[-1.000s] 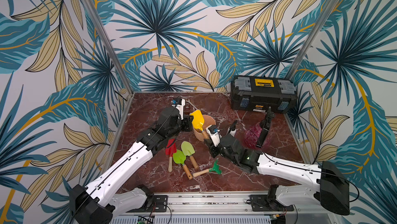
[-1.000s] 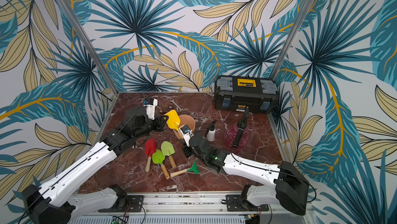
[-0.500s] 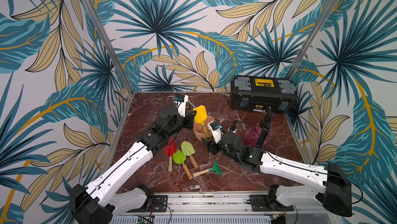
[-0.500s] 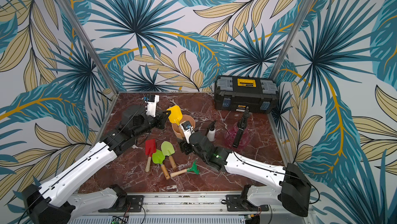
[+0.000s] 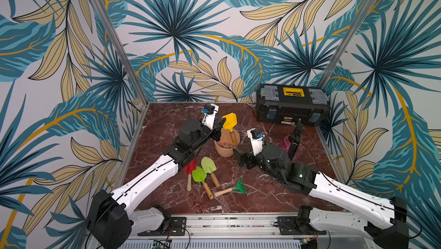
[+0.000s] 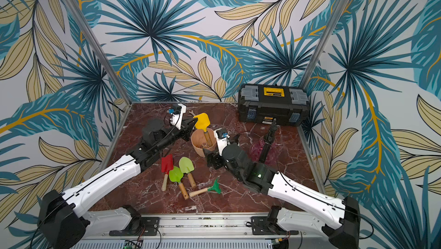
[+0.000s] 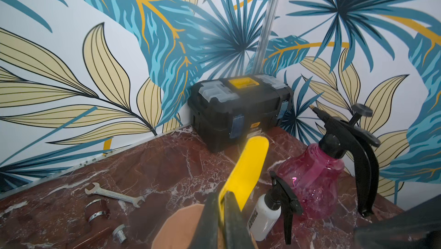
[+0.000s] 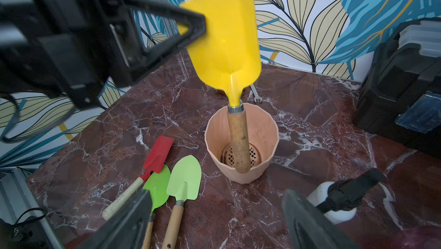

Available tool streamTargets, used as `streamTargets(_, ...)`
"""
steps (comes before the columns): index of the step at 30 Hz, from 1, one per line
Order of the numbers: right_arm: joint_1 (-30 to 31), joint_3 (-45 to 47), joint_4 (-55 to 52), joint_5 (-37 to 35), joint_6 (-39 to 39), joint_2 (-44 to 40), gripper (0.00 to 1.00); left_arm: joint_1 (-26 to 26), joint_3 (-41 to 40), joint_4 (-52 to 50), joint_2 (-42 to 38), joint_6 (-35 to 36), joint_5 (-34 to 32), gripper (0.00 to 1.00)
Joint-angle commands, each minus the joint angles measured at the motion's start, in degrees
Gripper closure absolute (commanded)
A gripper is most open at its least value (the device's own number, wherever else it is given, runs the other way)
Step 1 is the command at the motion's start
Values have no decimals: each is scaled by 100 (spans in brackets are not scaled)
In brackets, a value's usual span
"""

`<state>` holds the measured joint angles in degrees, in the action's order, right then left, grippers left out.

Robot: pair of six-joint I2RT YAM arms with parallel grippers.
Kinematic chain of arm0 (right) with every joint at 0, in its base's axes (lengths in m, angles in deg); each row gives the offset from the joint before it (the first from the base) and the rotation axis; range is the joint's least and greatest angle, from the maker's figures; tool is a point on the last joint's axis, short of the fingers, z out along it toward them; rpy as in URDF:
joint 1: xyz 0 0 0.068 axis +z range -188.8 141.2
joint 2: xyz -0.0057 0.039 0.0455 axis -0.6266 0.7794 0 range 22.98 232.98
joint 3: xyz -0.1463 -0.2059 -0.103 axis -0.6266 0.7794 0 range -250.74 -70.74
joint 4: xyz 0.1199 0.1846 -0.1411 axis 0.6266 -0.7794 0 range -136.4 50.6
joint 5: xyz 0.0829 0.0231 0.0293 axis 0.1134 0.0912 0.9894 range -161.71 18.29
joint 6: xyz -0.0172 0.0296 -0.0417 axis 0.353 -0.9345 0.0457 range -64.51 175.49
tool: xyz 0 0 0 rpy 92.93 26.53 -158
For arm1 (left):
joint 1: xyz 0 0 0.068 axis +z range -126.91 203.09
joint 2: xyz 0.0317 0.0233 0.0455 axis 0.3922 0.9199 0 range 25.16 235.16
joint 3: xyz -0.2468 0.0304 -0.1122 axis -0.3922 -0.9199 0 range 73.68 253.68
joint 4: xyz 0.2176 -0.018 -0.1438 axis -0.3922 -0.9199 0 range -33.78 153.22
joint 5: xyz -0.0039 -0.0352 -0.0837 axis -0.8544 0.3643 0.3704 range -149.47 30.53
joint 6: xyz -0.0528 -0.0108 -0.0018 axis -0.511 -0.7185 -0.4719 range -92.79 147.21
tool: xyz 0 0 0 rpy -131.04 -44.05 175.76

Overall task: Organize the gardening tools
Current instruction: Place the gardening tool in the container.

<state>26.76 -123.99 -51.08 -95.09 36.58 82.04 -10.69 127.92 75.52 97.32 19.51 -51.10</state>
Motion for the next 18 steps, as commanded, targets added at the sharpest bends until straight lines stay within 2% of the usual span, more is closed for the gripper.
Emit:
streamTargets(1, -5, -26, -260, -130, -249, -310, 9, -77, -235, 830, 145, 529, 110, 100)
streamTargets(9, -8, 232, -310, -372, -361, -816, 8, -198, -813, 1723, 382, 827, 39, 100)
streamTargets(18, -1, 313, -315, -455, -385, -827, 9, -232, -501, 1490, -25, 623, 134, 100)
